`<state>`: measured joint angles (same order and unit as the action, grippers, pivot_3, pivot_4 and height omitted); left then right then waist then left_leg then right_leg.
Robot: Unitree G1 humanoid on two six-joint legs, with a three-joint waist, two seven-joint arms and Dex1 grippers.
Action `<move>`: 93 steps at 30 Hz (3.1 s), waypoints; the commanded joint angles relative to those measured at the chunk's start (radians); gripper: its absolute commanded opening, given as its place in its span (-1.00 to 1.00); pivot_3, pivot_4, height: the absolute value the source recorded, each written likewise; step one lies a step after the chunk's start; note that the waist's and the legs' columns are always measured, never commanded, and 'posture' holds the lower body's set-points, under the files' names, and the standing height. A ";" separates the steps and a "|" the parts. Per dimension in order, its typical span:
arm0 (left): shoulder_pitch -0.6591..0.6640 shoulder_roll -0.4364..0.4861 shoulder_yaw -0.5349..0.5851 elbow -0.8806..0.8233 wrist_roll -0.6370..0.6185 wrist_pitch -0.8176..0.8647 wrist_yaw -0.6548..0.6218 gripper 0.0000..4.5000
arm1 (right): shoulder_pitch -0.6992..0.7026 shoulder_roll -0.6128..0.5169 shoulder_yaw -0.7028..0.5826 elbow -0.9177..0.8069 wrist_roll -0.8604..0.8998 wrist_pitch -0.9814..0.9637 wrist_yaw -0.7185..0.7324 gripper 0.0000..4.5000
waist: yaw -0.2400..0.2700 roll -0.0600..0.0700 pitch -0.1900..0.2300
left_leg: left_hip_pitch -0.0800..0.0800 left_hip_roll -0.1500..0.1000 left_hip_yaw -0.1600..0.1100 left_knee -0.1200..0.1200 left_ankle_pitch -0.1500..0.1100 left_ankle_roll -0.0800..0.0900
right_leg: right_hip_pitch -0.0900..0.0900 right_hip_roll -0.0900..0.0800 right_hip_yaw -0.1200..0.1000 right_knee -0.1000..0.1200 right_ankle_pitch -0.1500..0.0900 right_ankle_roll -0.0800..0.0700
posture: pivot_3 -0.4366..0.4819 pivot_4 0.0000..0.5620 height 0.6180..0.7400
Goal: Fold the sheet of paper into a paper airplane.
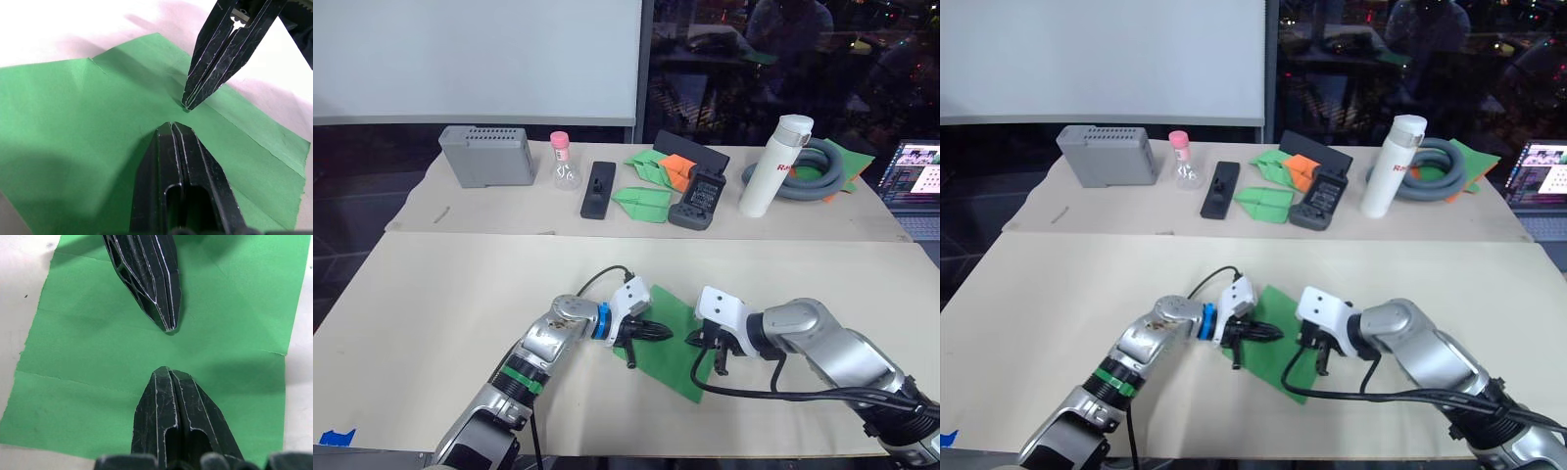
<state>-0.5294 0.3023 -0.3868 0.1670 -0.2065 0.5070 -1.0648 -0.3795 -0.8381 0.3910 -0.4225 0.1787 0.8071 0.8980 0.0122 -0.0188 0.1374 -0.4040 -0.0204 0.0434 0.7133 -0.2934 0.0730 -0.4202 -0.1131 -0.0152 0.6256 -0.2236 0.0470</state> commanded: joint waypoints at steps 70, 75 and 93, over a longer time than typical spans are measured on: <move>0.069 0.166 0.054 -0.271 -0.057 -0.023 0.035 -1.00 | 0.340 0.484 -0.834 -0.112 0.622 0.585 -0.529 0.46 | -0.002 0.000 0.000 | 0.000 0.000 0.000 -0.001 0.000 0.000 | 0.000 0.001 0.002 0.002 0.000 0.000 | -0.05 -0.47 1.00; 0.081 0.167 0.050 -0.288 -0.057 0.031 0.061 -1.00 | 0.312 0.493 -0.750 -0.036 0.610 0.497 -0.504 0.46 | -0.010 0.000 0.000 | 0.003 0.000 0.000 -0.001 0.000 0.000 | 0.001 0.001 0.002 0.002 0.000 0.000 | -0.05 -0.47 1.00; 0.096 0.172 0.061 -0.313 -0.065 0.034 0.086 -1.00 | 0.102 0.231 -0.441 0.155 0.503 0.283 -0.255 -0.99 | -0.012 0.000 0.000 | 0.003 0.000 0.001 -0.002 0.000 0.000 | 0.000 0.001 0.002 0.002 0.000 0.000 | -0.05 -0.47 1.00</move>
<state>-0.4261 0.4801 -0.3354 -0.1137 -0.2685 0.5474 -0.9843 -0.2539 -0.5919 -0.0663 -0.2640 0.6968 1.1330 0.6108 0.0003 -0.0185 0.1374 -0.4012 -0.0202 0.0444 0.7115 -0.2932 0.0726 -0.4199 -0.1118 -0.0129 0.6281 -0.2237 0.0471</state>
